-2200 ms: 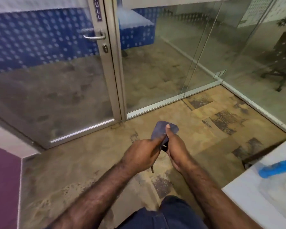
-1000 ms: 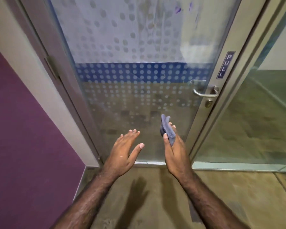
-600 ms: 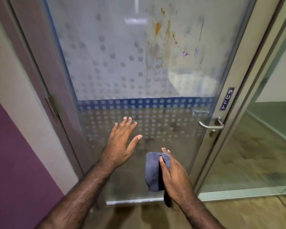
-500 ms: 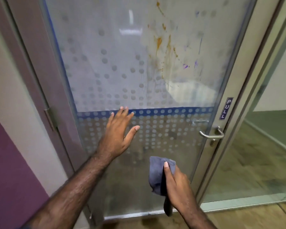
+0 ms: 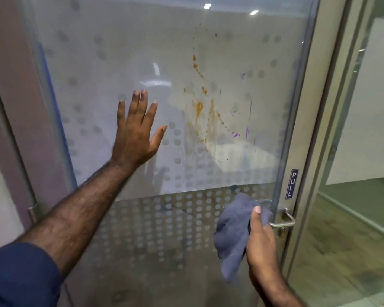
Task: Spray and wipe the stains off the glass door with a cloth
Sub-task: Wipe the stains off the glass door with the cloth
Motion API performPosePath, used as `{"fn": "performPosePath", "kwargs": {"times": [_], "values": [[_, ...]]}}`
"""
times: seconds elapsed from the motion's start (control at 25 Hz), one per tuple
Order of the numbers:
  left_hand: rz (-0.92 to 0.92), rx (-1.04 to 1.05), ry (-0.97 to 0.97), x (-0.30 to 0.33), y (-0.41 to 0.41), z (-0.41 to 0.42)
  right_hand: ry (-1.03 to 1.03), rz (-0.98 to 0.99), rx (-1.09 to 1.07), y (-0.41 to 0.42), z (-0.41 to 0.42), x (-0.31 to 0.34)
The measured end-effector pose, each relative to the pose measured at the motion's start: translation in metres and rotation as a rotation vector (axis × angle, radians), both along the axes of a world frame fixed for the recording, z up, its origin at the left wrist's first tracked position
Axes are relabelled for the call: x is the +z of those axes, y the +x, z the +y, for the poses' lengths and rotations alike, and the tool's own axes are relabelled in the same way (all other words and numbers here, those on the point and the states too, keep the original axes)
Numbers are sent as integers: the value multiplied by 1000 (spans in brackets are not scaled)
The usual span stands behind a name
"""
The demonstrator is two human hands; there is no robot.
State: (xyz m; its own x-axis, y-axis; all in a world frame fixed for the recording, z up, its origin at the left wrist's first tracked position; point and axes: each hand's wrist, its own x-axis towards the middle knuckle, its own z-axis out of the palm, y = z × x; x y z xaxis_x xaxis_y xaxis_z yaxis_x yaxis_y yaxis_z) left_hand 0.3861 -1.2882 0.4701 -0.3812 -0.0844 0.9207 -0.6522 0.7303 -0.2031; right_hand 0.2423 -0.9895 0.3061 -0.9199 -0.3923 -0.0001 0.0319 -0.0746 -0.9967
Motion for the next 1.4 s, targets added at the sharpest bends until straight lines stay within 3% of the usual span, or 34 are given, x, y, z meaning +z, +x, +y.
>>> {"fn": "performPosePath", "kwargs": {"times": [0.24,0.36,0.52,0.6,0.88,1.12,1.24,1.4], "values": [[3,52,-131,17,-16,-37,-336,159,-252,-47,-53,99],[20,35,-150,14,-17,-41,-392,458,-268,-81,-102,108],[13,38,-174,15,-17,-45,22,1115,-129,-122,-157,83],[6,49,-173,13,-18,-48,117,1265,-147,-135,-160,76],[9,70,-174,12,-21,-50,232,1404,-428,-197,-166,69],[-2,113,-173,13,-23,-51,147,1221,-554,-194,-183,146],[2,109,-175,12,-23,-51,168,1431,-492,-148,-204,140],[0,102,-165,12,-21,-47,241,1622,-322,-127,-202,55]]}}
